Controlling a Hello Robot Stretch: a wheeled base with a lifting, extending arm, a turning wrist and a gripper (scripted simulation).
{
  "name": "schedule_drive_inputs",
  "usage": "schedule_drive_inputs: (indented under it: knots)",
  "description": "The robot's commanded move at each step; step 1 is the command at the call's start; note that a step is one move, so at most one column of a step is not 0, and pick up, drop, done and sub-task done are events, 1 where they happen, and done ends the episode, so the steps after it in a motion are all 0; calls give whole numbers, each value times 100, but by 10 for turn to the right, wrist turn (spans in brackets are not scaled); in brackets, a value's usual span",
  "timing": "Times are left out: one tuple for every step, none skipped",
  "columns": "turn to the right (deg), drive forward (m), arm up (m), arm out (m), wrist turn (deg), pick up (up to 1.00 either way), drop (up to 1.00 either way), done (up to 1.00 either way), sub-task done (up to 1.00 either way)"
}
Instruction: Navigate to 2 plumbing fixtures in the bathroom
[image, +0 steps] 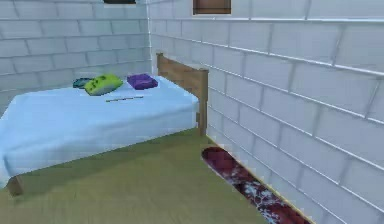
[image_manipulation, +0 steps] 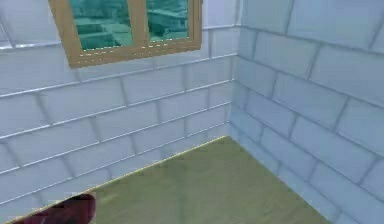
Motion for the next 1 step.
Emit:
schedule_drive_inputs:
  knots:
    - [-450, 0, 0, 0, 0, 0, 0, 0, 0]
